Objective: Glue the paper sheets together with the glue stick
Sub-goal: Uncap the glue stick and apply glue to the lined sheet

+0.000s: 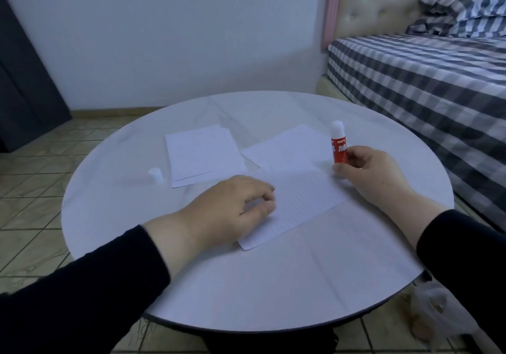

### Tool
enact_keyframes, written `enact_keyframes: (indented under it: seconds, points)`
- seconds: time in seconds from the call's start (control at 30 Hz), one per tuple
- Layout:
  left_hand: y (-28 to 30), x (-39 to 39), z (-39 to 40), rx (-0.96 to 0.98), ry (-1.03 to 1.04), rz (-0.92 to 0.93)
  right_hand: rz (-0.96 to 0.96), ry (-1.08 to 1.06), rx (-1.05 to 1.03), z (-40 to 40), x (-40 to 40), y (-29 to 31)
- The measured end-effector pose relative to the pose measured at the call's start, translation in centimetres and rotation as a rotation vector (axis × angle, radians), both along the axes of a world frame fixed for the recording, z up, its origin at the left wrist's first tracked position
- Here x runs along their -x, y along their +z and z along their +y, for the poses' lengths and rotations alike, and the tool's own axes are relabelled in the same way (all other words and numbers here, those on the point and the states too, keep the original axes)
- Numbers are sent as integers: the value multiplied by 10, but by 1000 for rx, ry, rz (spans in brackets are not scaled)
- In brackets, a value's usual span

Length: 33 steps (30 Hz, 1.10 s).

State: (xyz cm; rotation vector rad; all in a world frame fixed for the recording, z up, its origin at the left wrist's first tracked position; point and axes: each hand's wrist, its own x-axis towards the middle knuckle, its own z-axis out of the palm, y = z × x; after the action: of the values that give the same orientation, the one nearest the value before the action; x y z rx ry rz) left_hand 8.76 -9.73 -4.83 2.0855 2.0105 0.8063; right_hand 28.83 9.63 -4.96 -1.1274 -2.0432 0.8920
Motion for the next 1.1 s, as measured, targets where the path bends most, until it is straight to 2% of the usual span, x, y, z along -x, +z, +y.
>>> enact_keyframes:
  seconds: [0.13, 0.2, 0.33, 0.47, 0.63, 0.77, 0.97, 1.1]
  points:
    - [-9, -5, 19, 297, -8, 234, 17, 30, -31, 1, -2, 0]
    - [-12, -3, 17, 360, -44, 284, 27, 44, -31, 3, -3, 1]
    - [-2, 16, 7, 364, -41, 185, 147, 26, 59, 9, -3, 1]
    - [8, 31, 2, 311, 77, 43, 232, 63, 110, 9, 0, -1]
    - [8, -7, 24, 194, 78, 258, 244, 118, 76, 3, 4, -1]
    - [-6, -36, 43, 325, 133, 279, 263, 118, 1, 1, 4, -1]
    - [-2, -27, 36, 374, 64, 232, 492, 209, 190, -2, 6, 2]
    - [-1, -13, 32, 404, 14, 180, 483, 257, 203, -3, 12, 5]
